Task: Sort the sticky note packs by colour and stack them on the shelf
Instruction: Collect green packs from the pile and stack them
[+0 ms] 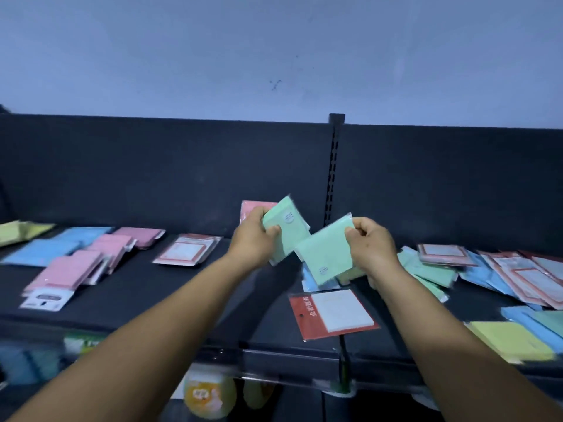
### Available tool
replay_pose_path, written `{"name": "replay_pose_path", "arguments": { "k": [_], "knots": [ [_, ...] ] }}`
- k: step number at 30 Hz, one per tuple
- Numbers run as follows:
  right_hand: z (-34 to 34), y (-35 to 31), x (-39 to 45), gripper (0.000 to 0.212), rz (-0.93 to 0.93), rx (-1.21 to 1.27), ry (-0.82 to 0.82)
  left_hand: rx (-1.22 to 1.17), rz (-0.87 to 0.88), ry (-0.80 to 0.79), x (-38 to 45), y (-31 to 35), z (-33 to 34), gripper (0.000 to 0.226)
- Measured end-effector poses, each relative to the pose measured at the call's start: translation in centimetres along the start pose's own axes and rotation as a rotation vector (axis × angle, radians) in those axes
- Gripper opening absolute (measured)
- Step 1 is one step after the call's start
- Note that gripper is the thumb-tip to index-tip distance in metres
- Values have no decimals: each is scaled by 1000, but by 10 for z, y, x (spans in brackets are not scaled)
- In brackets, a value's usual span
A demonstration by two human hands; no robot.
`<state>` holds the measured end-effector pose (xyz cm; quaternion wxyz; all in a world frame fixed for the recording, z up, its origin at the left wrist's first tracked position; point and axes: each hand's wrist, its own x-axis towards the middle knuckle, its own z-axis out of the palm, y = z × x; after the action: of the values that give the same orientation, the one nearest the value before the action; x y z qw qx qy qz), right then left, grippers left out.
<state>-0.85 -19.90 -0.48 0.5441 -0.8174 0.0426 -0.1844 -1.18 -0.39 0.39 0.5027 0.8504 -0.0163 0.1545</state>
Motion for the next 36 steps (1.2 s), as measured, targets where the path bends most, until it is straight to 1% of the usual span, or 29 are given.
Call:
{"name": "replay_pose_path", "arguments": {
  "k": [3,5,7,9,10,15,17,21,24,27,28,29,31,32,34,36],
  "knots": [
    [26,-9,1,21,-6,9,12,29,-10,30,2,-13,-25,18],
    [43,-15,2,26,-10,34,58,64,-29,56,2,-23,-41,15],
    [59,-22,3,27,-4,69,118,74,-45,70,3,-32,-57,15],
    [73,-29,1,23,-9,114,154,64,-40,45,4,-40,-71,14],
    [80,-32,0,21,-10,123,143,53,-31,24,5,-44,-77,14],
    [120,-48,-13,22,58,225,-106,100,32,-95,13,-56,-93,18],
    [132,-53,-20,21,87,270,-182,109,49,-123,14,-61,-94,21],
    [142,-56,-30,20,133,331,-267,108,51,-124,16,-73,-96,24],
    [141,-51,-33,21,161,362,-279,74,43,-115,17,-77,-94,25],
    [132,-44,-31,19,138,367,-300,11,45,-131,16,-72,-87,48],
    [127,-43,-30,21,122,371,-329,-3,42,-125,17,-70,-83,52],
    [121,-41,-29,27,103,356,-365,-13,36,-114,18,-68,-78,51],
    [112,-36,-24,44,61,243,-405,-32,17,-88,23,-63,-67,43],
    [108,-33,-21,50,52,177,-381,-36,13,-81,26,-60,-61,41],
    [101,-25,-11,53,60,116,-271,-45,15,-66,32,-52,-47,40],
    [95,-20,-3,47,74,191,-206,-110,3,-99,39,-47,-35,38]
  ]
}}
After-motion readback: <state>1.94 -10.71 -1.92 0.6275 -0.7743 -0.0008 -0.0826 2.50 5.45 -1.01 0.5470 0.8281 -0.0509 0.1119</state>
